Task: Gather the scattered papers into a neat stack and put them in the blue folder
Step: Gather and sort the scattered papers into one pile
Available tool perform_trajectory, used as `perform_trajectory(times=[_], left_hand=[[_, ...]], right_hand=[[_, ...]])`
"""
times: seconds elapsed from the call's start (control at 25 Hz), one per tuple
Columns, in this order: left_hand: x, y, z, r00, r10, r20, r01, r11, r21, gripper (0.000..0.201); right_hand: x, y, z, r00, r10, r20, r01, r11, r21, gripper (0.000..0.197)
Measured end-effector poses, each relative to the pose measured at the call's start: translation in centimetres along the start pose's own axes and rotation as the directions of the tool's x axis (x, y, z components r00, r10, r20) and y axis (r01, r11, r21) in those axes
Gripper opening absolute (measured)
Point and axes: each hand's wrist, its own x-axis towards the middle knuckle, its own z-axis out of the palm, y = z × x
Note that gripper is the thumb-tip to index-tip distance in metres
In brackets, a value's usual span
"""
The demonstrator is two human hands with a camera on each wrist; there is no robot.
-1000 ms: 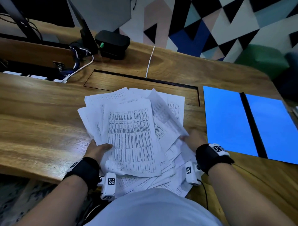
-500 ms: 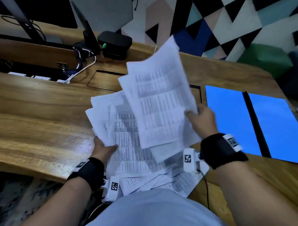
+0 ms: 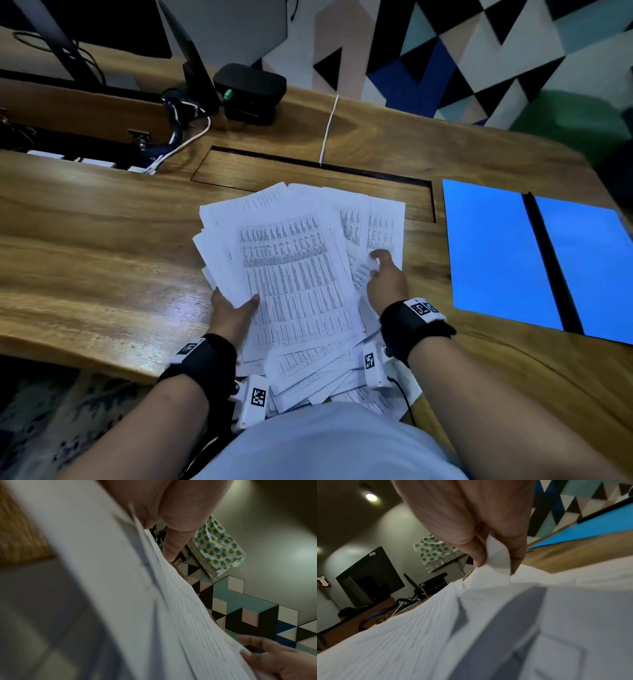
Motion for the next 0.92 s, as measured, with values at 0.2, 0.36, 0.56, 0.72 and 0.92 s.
perform_trajectory(times=[0.2,0.36,0.56,0.72,0.92], left_hand=[[-0.2,-0.3,0.0,0.999,0.004,-0.041,-0.002,0.999,0.039,0.061],[-0.3,-0.2,-0.4,0.998,0.038,-0.042,-0.031,0.990,0.139,0.060],[0.7,0.2,-3.1,0.999,0.019,-0.047,-0.009,0.979,0.206,0.053],[0.4,0.4,-3.7,1.000,-0.017,0.000,0.017,0.985,0.169,0.053],[0.4,0.2,-3.5,0.999,-0.033,0.007,0.031,0.988,0.151,0.048]], right_hand=[[-2.0,0.0,0.2,0.970,0.169,0.176,-0.142,0.978,-0.156,0.005],[-2.2,0.2,0.5,0.906,0.174,0.385,-0.007,0.917,-0.399,0.033],[1.8,0.1,-1.5,0.951,0.255,-0.173,-0.289,0.933,-0.213,0.078],[3.5,-0.9,0.0,0.923,0.383,-0.041,-0.385,0.921,-0.051,0.101],[4.7,-0.2,0.0,0.955,0.298,-0.009,-0.297,0.954,0.045,0.055]])
